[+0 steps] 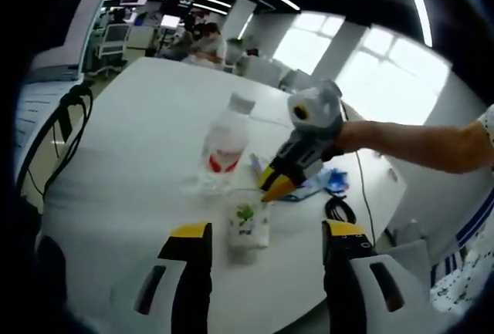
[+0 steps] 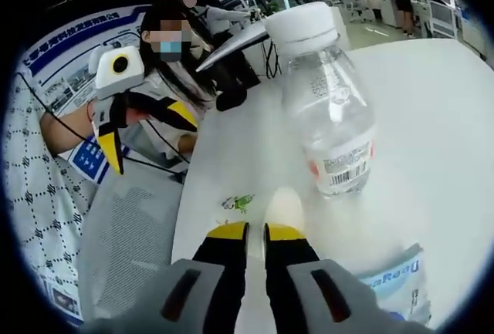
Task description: Arrange the tabletop items into an orderly group along one side of the table until the central work area is clear of visible clutter.
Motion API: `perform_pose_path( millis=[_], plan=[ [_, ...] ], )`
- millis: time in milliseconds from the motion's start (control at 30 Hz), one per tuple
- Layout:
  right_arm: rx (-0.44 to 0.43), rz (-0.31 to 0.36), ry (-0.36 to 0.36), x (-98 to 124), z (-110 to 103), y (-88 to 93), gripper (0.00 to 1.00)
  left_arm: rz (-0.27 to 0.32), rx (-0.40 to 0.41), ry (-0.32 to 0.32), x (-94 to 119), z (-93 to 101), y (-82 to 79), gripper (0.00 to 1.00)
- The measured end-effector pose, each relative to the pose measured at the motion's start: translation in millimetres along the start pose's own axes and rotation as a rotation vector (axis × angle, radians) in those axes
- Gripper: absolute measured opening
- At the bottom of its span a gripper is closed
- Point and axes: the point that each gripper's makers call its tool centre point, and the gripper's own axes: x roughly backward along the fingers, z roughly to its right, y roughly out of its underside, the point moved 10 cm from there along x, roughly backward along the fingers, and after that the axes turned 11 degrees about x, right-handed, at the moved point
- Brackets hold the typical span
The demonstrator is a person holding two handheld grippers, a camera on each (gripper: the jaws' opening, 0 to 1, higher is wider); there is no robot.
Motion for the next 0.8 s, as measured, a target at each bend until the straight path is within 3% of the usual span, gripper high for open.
perform_pose_path(
  millis=[233, 500, 800],
  plan=[
    [0.019, 0.02, -0.047, -0.6, -15.2, -4.0, 0.0, -0.003, -0.003, 0.002, 1.3, 1.3, 0.9, 0.54],
    [0.045, 0.016, -0.037, 0.9, -25.5, -7.1, 0.0, -0.008, -0.012, 0.016, 1.2, 6.4, 2.3, 0.54],
    [0.077, 0.011, -0.009, 19.3, -42.0, -7.8, 0.0, -0.003, -0.014, 0.029, 1.3, 9.3, 1.4, 0.54]
  ],
)
